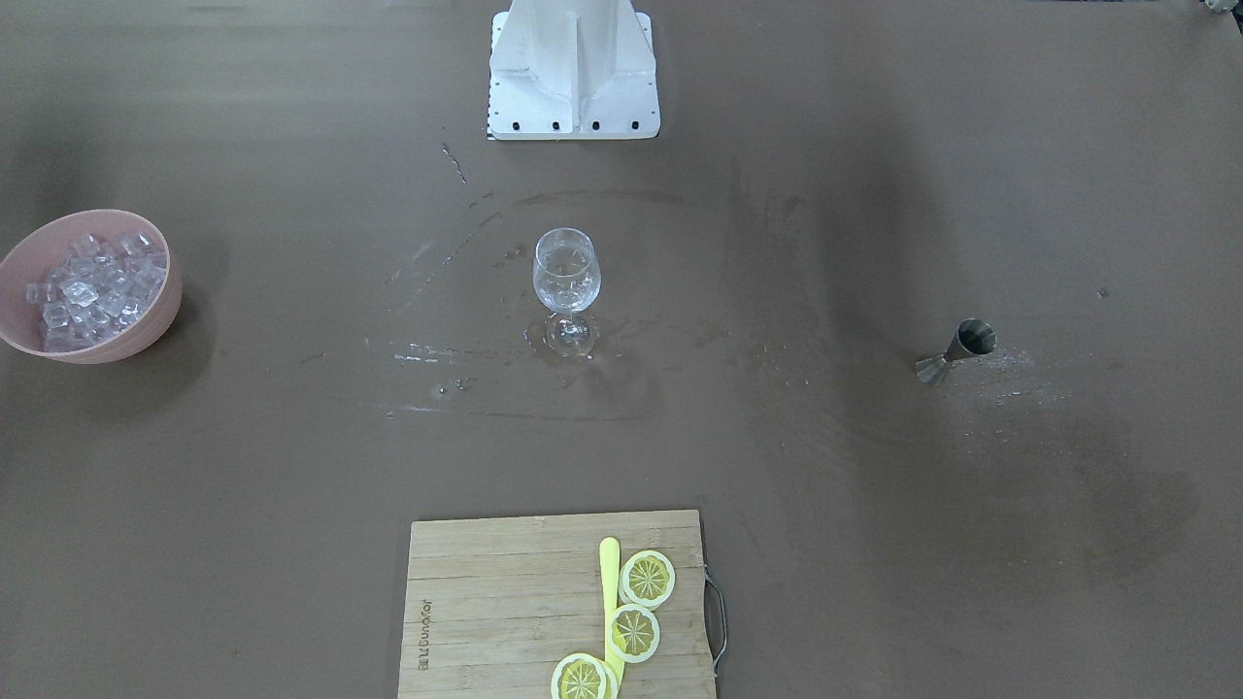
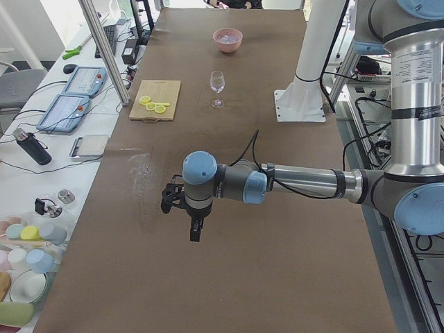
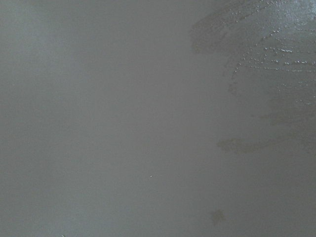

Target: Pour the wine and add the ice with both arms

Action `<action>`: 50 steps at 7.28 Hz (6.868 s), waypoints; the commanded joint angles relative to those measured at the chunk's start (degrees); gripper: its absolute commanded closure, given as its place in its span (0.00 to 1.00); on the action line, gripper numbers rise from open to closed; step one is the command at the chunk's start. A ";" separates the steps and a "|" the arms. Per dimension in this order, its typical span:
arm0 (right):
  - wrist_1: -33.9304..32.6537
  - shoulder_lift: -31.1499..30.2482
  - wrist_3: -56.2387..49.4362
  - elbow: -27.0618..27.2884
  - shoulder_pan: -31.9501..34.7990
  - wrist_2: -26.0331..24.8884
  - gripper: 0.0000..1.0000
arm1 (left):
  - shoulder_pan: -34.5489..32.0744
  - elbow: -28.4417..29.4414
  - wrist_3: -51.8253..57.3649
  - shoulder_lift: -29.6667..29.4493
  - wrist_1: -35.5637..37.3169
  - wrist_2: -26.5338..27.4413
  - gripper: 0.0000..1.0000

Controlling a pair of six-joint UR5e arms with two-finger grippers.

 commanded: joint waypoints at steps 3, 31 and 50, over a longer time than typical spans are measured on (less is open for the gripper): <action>0.17 -0.35 -0.82 -1.54 0.05 -0.64 0.00 | 0.00 0.60 0.18 -1.17 -15.58 0.16 0.01; 0.08 -0.27 0.24 -2.16 0.05 -0.11 0.00 | 55.18 1.22 -48.59 1.46 -66.41 69.66 0.01; 0.08 -0.09 0.15 -2.34 0.05 -0.11 0.00 | 61.08 19.59 -52.73 -7.59 -77.40 77.76 0.57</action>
